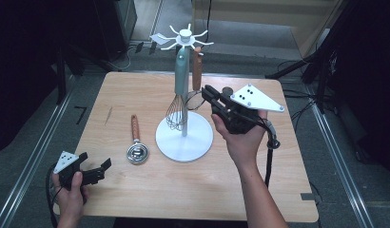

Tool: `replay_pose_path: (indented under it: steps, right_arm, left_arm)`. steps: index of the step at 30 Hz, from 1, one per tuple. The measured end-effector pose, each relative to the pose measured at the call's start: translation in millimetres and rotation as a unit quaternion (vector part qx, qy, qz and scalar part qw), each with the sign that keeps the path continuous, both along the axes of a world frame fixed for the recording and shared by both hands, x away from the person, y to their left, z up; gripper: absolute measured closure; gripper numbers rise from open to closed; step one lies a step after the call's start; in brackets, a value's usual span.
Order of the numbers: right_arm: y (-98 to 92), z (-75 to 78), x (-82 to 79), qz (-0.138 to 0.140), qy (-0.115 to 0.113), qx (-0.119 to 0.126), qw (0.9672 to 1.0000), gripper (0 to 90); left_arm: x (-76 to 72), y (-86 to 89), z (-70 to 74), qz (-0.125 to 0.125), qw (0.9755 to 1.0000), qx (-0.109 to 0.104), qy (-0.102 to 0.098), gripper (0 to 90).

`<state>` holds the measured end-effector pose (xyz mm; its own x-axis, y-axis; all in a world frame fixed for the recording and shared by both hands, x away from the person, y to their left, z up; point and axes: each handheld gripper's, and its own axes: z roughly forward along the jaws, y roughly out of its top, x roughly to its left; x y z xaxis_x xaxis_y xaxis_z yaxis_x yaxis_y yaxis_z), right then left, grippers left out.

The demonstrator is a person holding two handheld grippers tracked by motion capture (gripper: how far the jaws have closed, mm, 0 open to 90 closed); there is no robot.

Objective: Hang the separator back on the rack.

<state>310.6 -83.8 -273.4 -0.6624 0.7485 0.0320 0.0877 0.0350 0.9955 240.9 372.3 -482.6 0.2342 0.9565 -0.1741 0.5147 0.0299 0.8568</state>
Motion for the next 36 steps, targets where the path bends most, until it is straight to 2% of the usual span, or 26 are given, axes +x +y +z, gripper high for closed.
replay_pose_path:
  steps: [2,6,11,27,36]
  right_arm:
    - [0.3,0.3,0.8,-0.007,-0.010,-0.002,0.9999,90.0]
    - [2.3,2.1,3.7,-0.015,-0.020,0.003,0.9997,90.0]
    - [5.8,5.8,8.5,-0.019,-0.065,0.016,0.9975,90.0]
    - [10.7,35.4,13.1,-0.021,-0.084,0.050,0.9950,90.0]
    - [10.5,51.4,11.9,-0.019,-0.097,0.055,0.9936,90.0]
  left_arm:
    - [0.0,-0.1,0.0,0.000,1.0000,0.000,0.000,0.0]
    - [0.0,0.0,0.0,0.000,1.0000,0.000,0.000,0.0]
    - [0.0,0.3,0.0,-0.001,1.0000,0.001,0.000,0.0]
    - [-0.2,0.5,0.0,0.001,1.0000,-0.004,-0.001,0.0]
    - [-0.7,0.2,-0.1,0.001,1.0000,-0.004,-0.001,0.0]
